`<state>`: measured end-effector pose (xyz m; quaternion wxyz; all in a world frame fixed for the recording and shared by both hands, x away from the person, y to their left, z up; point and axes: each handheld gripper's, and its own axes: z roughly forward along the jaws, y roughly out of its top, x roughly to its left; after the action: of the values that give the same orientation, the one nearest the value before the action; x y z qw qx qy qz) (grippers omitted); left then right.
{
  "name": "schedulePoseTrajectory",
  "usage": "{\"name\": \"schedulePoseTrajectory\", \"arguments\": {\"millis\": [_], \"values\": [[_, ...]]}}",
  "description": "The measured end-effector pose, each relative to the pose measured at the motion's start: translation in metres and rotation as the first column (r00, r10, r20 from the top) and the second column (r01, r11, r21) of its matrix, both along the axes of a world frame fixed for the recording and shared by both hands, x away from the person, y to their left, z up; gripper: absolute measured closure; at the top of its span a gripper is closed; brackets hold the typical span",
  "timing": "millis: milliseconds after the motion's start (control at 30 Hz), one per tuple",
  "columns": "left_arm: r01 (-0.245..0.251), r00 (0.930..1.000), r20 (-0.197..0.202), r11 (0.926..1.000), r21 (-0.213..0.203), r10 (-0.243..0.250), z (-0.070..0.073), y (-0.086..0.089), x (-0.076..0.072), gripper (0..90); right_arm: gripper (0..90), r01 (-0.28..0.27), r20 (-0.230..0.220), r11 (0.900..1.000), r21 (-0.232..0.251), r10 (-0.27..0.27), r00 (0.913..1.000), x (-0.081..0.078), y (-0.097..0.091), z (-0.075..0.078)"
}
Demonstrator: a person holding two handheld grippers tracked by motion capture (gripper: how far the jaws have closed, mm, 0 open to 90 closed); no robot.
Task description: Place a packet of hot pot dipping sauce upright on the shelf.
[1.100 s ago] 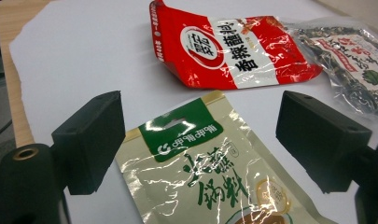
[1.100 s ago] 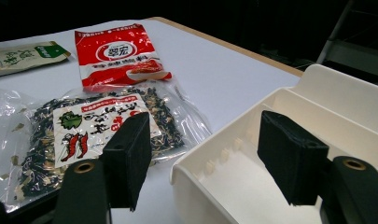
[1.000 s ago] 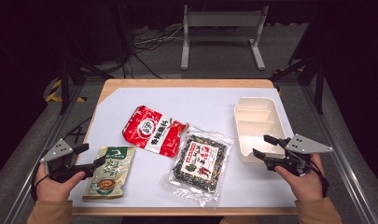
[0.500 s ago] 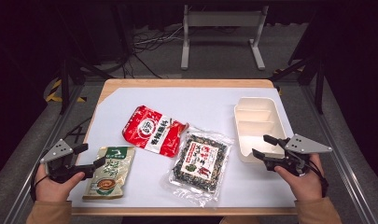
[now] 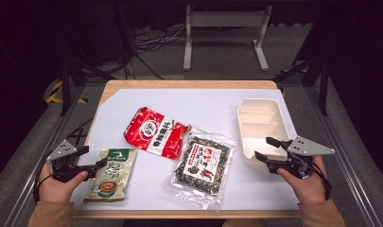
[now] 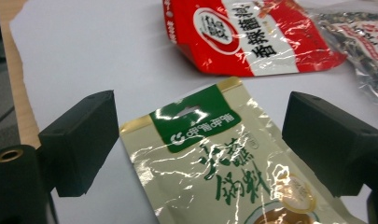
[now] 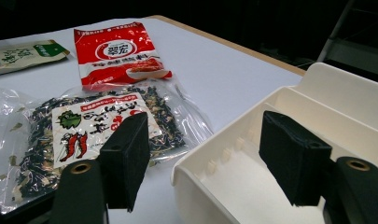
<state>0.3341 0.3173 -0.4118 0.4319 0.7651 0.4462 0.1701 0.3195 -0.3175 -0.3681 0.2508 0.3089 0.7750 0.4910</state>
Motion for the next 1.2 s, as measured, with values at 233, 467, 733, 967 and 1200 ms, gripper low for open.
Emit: {"name": "schedulePoseTrajectory", "arguments": {"millis": [233,467,733,967,1200], "values": [[-0.026,0.9976,-0.065,0.9995,-0.015,0.025,-0.012,0.006,0.009,13.3,33.7,-0.004,-0.002,1.0000,-0.005,0.004,1.0000,0.001,0.002,-0.001],[-0.045,0.9892,-0.142,0.9981,-0.043,0.038,-0.027,0.010,0.019,13.1,33.7,-0.007,-0.007,0.9999,-0.008,0.007,1.0000,0.001,0.003,-0.002],[-0.043,0.9809,-0.192,0.9973,-0.059,0.031,-0.041,0.008,0.028,12.0,33.5,-0.010,-0.010,0.9999,-0.009,0.010,0.9999,0.002,0.004,-0.003],[-0.038,0.9789,-0.203,0.9981,-0.048,0.027,-0.046,0.003,0.032,11.7,33.3,-0.012,-0.014,0.9999,-0.010,0.012,0.9998,0.002,0.004,-0.004],[-0.036,0.9792,-0.200,0.9993,-0.010,0.033,-0.045,-0.004,0.031,16.8,33.1,-0.011,-0.014,0.9999,-0.013,0.011,0.9998,0.002,0.004,-0.004]]}}
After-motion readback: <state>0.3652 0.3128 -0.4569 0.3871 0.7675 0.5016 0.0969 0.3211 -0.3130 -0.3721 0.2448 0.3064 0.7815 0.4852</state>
